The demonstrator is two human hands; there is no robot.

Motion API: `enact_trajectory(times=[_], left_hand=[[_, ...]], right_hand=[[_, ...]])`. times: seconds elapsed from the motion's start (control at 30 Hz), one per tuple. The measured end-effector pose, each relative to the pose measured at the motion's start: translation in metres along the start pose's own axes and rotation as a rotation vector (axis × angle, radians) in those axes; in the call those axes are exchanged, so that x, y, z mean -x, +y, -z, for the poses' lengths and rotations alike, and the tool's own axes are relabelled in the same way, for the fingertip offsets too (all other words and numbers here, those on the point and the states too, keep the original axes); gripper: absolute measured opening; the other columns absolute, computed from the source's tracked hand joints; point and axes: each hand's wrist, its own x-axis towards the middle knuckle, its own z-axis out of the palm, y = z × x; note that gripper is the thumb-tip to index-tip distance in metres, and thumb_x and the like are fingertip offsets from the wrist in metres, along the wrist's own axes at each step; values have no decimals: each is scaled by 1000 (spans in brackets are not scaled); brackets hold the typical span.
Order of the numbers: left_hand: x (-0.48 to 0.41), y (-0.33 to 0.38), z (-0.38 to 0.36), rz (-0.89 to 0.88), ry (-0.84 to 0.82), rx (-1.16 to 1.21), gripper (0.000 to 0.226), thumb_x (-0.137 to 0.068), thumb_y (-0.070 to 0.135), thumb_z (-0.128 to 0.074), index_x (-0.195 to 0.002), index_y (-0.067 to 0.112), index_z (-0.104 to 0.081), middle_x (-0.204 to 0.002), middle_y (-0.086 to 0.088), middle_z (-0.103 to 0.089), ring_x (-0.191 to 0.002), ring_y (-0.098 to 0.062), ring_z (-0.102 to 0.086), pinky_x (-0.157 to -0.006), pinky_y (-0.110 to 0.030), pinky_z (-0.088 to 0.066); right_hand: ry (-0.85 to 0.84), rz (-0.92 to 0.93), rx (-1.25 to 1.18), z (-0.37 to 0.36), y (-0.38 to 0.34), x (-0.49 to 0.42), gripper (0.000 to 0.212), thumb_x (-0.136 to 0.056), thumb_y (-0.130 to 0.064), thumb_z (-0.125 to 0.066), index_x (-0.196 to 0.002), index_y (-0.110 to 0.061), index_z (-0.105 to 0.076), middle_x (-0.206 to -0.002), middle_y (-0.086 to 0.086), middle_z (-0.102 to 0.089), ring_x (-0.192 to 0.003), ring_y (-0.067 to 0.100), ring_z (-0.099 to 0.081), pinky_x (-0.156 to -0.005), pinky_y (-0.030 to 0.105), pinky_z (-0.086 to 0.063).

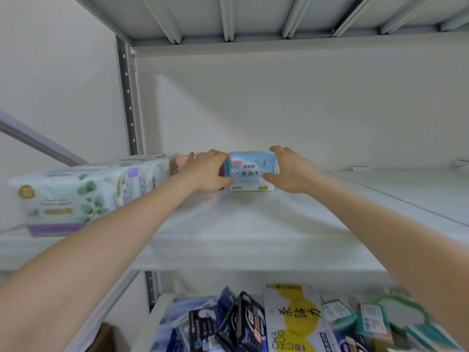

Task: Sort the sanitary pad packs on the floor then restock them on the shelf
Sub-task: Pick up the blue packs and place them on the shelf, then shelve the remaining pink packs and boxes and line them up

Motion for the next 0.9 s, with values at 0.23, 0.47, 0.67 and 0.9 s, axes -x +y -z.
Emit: enact_trajectory(times=[0.23,0.47,0.67,0.9], left_hand=[[67,21,19,28,72,-19,57,-86,60,-52,-131,25,-52,-138,-1,-53,-130,-26,-45,-107,-54,-30],[138,57,38,136,138,4,61,-91,56,-49,-142,23,-43,-146,-4,-45,-135,-26,-38,-112,-51,-21],[211,100,32,162,144,-63,62,-94,55,-42,-147,25,-32,-156,-5,-28,-145,-24,-21,-117,-58,-11],[304,156,5,108,98,-122,67,-95,58,-32,-152,25,-20,-162,-6,-12,-150,-25,-7,-117,-57,-3]], right_hand=[[111,32,197,22,-22,71,57,-94,-49,-45,-140,-17,-36,-132,4,-54,-117,30,-51,-91,41,-37],[129,15,214,43,-19,140,53,-96,-49,-39,-137,-17,-39,-133,3,-54,-119,28,-50,-97,43,-34],[148,66,229,49,-10,204,57,-96,-48,-35,-144,-18,-30,-150,5,-37,-138,24,-32,-112,54,-16],[52,74,252,38,4,317,65,-96,-50,-34,-151,-18,-19,-160,9,-17,-147,26,-16,-115,58,-5]])
